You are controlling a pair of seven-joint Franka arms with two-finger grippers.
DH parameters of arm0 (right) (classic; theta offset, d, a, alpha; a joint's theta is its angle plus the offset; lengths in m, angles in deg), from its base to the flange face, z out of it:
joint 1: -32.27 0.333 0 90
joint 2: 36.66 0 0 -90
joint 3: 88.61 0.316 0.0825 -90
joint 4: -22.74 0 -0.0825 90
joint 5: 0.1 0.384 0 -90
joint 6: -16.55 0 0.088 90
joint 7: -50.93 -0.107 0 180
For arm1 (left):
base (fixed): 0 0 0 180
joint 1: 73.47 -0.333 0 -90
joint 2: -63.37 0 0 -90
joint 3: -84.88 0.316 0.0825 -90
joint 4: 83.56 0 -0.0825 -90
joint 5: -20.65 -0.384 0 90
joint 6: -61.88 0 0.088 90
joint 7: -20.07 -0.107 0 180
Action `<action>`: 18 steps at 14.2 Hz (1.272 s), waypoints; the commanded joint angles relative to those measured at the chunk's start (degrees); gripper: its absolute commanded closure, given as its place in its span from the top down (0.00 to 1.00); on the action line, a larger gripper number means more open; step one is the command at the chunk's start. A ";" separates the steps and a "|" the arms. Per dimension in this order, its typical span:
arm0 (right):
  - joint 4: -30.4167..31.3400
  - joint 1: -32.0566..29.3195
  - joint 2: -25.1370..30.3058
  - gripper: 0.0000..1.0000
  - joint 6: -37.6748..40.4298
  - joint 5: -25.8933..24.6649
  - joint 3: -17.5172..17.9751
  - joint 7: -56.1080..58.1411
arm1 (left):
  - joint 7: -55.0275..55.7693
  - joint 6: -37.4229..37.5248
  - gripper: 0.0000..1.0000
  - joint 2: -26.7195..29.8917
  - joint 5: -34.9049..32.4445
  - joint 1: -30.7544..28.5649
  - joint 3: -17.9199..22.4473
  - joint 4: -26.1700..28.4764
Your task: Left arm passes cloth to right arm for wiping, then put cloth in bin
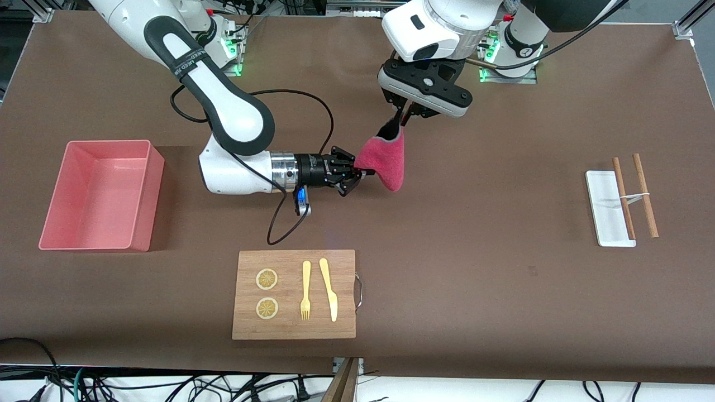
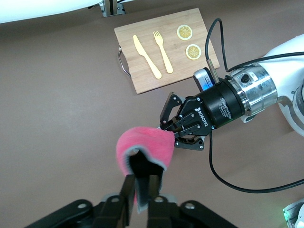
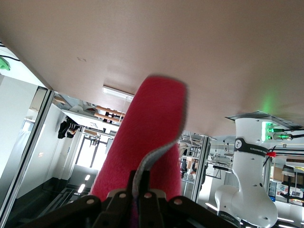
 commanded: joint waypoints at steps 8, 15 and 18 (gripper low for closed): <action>-1.24 -2.18 0.31 0.00 11.18 -24.16 -5.82 3.75 | 0.52 0.63 1.00 0.36 -0.88 -0.36 0.51 -1.40; 0.69 -2.18 -4.43 0.00 12.33 -35.85 -8.82 7.73 | -2.80 5.11 1.00 2.55 0.88 -10.10 -0.28 -1.75; 3.67 -2.18 -4.70 0.00 12.59 -38.41 -10.57 8.17 | -3.52 7.22 1.00 3.08 0.79 -11.43 -0.28 -1.75</action>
